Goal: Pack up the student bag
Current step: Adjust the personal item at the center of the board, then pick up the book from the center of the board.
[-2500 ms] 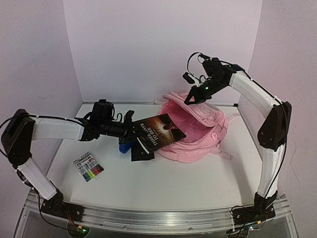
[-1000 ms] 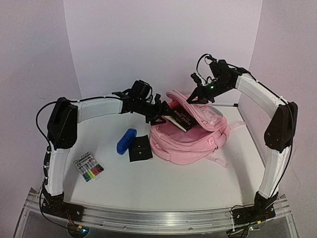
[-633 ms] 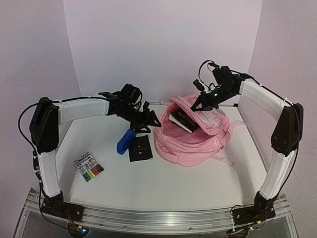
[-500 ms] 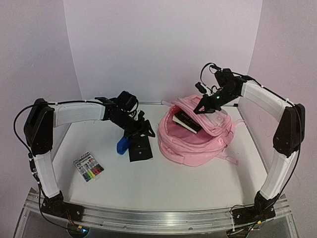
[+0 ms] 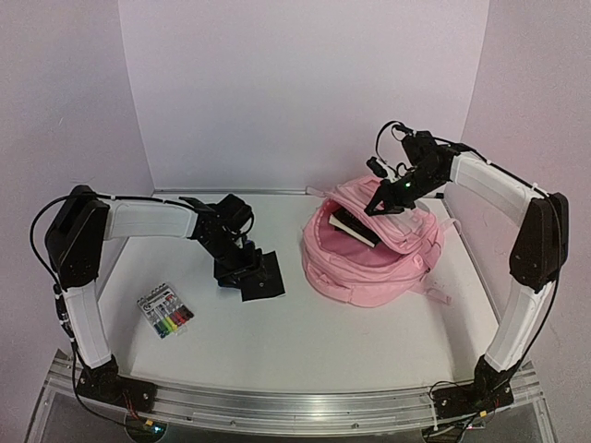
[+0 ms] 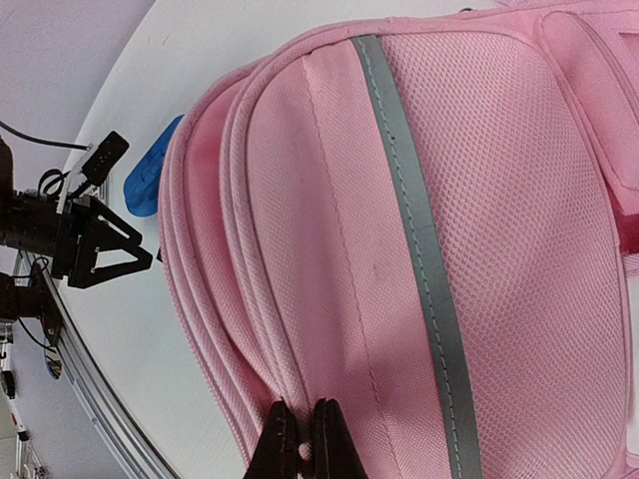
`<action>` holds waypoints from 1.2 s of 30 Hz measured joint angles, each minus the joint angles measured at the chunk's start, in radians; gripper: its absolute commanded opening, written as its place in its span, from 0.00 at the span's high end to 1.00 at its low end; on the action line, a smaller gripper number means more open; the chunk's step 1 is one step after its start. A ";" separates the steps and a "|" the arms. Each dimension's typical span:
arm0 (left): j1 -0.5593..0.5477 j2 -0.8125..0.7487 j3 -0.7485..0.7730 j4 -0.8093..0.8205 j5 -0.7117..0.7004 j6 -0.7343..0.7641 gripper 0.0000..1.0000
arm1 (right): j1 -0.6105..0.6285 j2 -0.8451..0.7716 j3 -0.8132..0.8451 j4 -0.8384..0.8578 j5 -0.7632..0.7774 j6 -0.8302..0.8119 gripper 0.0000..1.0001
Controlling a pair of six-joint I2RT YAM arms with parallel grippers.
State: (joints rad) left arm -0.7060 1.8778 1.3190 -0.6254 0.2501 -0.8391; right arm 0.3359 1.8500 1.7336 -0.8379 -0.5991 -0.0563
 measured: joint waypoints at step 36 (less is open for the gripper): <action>-0.243 0.557 0.762 -0.426 -0.453 -0.159 0.25 | 0.000 0.000 -0.007 0.011 0.007 0.003 1.00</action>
State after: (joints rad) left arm -0.9485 2.4350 2.0811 -1.0512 -0.2028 -0.9980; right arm 0.3359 1.8500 1.7267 -0.8273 -0.5925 -0.0528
